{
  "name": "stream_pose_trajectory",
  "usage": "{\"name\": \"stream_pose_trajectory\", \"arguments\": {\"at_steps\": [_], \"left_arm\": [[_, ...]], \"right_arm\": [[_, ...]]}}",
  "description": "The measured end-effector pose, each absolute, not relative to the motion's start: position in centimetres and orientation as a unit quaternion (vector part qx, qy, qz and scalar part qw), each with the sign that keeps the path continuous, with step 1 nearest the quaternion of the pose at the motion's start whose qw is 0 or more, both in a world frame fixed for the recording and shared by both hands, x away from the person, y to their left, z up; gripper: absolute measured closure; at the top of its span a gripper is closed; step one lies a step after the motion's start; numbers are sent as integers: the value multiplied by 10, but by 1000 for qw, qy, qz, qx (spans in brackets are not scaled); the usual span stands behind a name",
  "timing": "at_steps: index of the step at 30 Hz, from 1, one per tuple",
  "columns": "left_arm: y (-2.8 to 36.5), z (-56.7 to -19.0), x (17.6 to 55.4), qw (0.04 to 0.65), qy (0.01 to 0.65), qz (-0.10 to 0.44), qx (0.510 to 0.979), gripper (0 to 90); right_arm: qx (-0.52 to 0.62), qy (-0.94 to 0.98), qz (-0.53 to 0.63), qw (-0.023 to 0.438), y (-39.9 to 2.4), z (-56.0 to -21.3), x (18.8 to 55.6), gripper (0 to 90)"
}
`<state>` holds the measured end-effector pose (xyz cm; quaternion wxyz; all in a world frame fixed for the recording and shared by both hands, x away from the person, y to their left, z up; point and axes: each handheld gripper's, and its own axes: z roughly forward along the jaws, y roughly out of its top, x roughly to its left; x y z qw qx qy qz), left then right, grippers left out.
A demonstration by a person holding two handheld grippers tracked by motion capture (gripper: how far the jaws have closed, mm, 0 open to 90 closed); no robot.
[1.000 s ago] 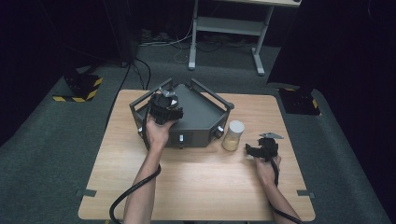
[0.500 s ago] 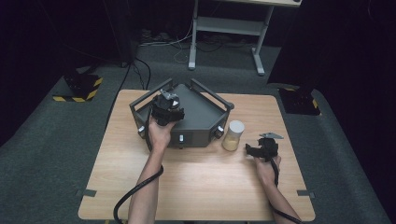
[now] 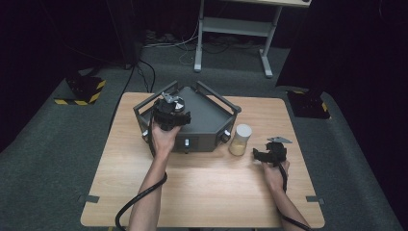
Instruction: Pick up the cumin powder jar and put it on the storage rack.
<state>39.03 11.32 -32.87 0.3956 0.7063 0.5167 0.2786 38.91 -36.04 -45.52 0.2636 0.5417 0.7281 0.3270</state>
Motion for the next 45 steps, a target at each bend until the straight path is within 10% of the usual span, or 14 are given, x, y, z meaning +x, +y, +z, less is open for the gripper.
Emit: {"name": "stream_pose_trajectory", "arguments": {"at_steps": [45], "left_arm": [[165,-372,300,414,493,279,712,5]], "right_arm": [[539,731,327,263,-361,-455,389,125]]}}
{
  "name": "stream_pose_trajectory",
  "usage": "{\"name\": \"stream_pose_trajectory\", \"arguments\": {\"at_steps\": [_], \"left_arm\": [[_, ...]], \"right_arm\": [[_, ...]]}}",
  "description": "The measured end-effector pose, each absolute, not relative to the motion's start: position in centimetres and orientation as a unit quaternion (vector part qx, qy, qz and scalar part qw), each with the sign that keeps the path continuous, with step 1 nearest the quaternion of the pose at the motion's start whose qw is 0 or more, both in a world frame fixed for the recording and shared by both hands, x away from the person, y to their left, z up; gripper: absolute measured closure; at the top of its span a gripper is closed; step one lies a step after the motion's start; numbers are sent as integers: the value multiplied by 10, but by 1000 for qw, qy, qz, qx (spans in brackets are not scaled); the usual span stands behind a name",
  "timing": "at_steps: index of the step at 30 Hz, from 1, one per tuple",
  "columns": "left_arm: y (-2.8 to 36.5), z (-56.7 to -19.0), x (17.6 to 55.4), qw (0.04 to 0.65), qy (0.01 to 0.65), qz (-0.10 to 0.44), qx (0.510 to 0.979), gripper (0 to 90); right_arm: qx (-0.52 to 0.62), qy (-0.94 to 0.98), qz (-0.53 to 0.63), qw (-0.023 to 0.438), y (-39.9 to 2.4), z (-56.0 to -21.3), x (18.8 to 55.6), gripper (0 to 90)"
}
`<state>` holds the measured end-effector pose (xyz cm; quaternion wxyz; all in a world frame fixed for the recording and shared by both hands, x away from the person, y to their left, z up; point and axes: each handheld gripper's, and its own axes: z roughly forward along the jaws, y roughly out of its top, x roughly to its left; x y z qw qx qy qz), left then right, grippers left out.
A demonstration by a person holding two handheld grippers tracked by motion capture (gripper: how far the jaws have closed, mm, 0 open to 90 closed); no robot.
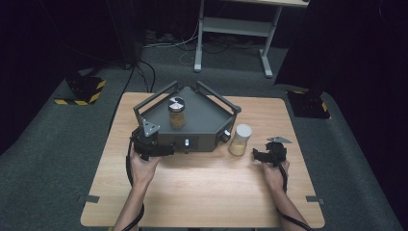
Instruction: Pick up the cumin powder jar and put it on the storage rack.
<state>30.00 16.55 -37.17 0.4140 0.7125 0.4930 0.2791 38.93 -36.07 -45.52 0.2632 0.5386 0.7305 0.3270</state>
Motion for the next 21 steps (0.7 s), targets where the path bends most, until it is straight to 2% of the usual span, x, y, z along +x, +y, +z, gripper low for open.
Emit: {"name": "stream_pose_trajectory", "arguments": {"at_steps": [14,21], "left_arm": [[165,-406,289,408,481,267,729,6],[156,-426,292,385,482,258,743,8]], "right_arm": [[539,730,327,263,-361,-455,389,125],[539,730,327,263,-361,-455,389,125]]}}
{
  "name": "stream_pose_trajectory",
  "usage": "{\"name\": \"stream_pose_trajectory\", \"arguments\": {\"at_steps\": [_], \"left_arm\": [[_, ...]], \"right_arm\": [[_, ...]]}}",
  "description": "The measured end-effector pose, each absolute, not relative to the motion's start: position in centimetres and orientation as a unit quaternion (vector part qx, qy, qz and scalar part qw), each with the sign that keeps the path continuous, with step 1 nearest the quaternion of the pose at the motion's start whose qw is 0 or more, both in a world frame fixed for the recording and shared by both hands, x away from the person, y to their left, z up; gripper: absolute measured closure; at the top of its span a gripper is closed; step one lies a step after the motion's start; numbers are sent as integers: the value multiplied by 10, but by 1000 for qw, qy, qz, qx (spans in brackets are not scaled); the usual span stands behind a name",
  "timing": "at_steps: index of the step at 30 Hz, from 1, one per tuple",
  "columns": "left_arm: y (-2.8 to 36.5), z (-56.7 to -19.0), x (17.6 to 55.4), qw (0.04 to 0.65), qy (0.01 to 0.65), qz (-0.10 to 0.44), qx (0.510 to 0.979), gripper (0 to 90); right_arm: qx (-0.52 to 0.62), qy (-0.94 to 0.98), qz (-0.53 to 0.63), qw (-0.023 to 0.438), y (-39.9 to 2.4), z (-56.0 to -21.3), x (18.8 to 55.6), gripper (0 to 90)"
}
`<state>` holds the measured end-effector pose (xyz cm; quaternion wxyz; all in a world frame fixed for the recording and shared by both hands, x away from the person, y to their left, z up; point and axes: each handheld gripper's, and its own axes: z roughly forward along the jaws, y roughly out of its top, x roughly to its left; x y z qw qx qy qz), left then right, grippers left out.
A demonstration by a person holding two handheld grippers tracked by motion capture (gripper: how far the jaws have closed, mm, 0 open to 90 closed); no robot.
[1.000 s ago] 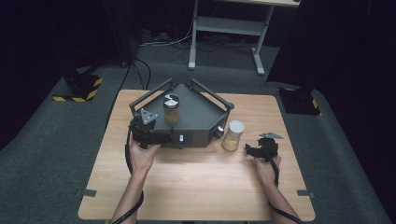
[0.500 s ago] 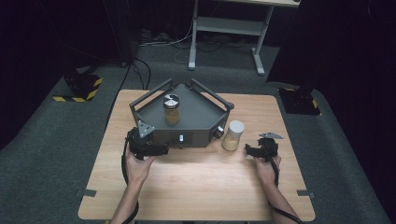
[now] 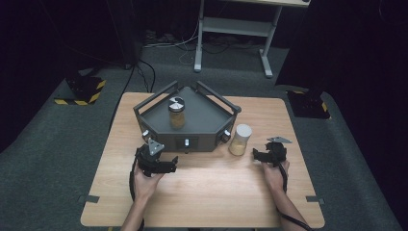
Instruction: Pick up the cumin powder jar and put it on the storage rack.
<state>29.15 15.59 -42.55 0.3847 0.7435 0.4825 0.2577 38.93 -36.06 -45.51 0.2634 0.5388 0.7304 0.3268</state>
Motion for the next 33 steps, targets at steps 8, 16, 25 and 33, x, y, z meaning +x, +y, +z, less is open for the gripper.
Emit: {"name": "stream_pose_trajectory", "arguments": {"at_steps": [8,16,25,33], "left_arm": [[139,-440,298,339,475,264,768,10],[133,-449,305,322,475,260,776,11],[130,-458,309,312,479,255,780,12],[137,-463,311,331,494,238,768,11]], "right_arm": [[539,730,327,263,-361,-455,389,125],[539,730,327,263,-361,-455,389,125],[539,730,327,263,-361,-455,389,125],[539,730,327,264,-361,-455,389,125]]}}
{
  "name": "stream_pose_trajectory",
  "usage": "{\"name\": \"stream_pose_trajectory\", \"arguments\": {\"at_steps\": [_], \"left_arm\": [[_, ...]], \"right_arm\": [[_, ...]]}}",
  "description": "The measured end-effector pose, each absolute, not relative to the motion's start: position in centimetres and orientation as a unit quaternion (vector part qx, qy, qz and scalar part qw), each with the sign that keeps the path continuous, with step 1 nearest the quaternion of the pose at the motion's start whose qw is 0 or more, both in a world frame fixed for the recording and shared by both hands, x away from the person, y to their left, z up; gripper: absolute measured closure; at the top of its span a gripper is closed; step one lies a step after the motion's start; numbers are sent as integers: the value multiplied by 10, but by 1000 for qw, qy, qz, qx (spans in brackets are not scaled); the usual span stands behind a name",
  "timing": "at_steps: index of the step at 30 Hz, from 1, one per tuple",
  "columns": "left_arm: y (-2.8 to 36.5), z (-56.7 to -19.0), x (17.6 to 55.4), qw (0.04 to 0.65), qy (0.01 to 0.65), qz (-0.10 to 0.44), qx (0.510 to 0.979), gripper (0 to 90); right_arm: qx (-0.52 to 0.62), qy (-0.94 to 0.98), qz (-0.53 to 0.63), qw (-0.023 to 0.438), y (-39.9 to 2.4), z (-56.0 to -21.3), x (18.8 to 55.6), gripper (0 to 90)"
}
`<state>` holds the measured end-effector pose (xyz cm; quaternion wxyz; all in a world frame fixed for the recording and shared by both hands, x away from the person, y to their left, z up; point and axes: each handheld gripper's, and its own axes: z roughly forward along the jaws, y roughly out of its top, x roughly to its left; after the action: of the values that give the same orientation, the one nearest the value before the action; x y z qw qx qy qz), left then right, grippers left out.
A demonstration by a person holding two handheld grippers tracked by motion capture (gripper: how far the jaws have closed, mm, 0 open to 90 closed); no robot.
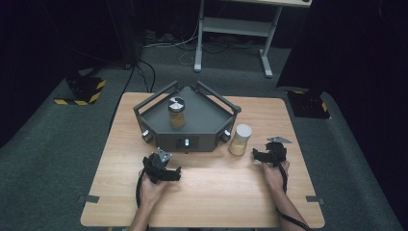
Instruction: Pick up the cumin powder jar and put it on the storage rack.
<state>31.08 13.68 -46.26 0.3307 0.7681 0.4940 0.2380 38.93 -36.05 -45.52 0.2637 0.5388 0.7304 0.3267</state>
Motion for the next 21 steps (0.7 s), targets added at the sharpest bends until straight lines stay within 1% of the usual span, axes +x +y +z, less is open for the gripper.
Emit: {"name": "stream_pose_trajectory", "arguments": {"at_steps": [5,21], "left_arm": [[139,-462,313,333,506,225,763,10],[134,-462,312,330,517,230,755,8]], "right_arm": [[539,730,327,263,-360,-455,389,125],[539,730,327,263,-360,-455,389,123]]}}
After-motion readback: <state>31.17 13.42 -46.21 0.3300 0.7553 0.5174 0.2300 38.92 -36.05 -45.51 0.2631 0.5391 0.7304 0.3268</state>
